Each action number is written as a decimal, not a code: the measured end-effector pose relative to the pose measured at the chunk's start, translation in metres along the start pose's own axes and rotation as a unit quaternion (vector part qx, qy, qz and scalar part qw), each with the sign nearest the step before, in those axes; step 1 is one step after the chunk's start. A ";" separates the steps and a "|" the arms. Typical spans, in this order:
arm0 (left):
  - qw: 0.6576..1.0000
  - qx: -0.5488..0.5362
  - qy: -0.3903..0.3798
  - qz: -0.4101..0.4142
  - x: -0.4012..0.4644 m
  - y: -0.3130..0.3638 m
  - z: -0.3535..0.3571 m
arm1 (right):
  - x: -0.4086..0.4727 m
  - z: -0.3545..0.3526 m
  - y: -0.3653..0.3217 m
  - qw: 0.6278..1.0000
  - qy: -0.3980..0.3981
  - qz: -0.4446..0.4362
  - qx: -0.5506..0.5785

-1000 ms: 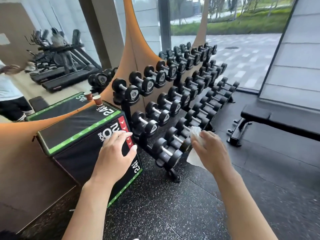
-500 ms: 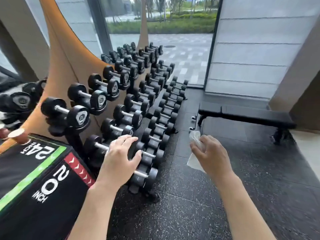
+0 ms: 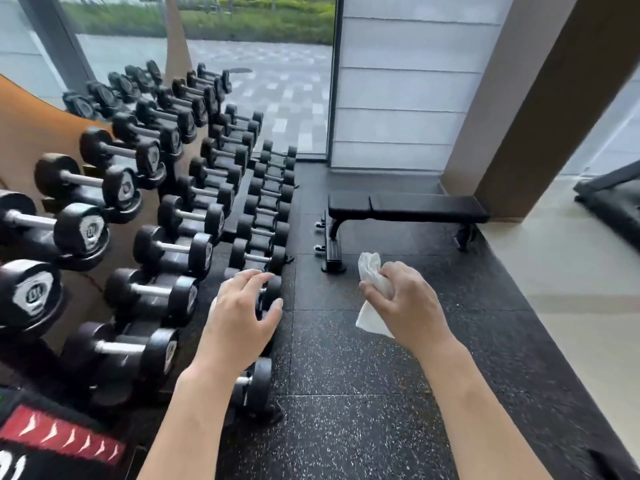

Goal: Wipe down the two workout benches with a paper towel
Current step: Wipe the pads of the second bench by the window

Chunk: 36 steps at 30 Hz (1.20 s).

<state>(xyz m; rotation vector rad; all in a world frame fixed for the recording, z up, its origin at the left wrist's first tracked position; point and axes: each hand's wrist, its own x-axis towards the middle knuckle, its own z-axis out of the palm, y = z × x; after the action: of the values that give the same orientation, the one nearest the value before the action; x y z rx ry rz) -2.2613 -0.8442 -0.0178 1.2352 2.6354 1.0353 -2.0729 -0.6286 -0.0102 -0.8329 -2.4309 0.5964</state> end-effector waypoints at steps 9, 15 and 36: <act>0.996 -0.001 -0.046 0.081 0.114 0.048 0.067 | 0.055 -0.023 0.088 0.995 0.046 0.085 -0.019; 0.995 0.008 -0.043 0.092 0.222 0.088 0.124 | 0.157 -0.029 0.166 0.992 0.088 0.084 -0.016; 0.996 0.017 -0.048 0.073 0.496 0.141 0.223 | 0.424 -0.041 0.303 0.992 0.081 0.093 0.006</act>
<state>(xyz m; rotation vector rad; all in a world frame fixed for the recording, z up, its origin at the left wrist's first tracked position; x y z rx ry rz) -2.4344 -0.3099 0.0036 1.4646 2.5331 0.9281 -2.2090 -0.1242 -0.0114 -1.0676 -2.2182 0.5857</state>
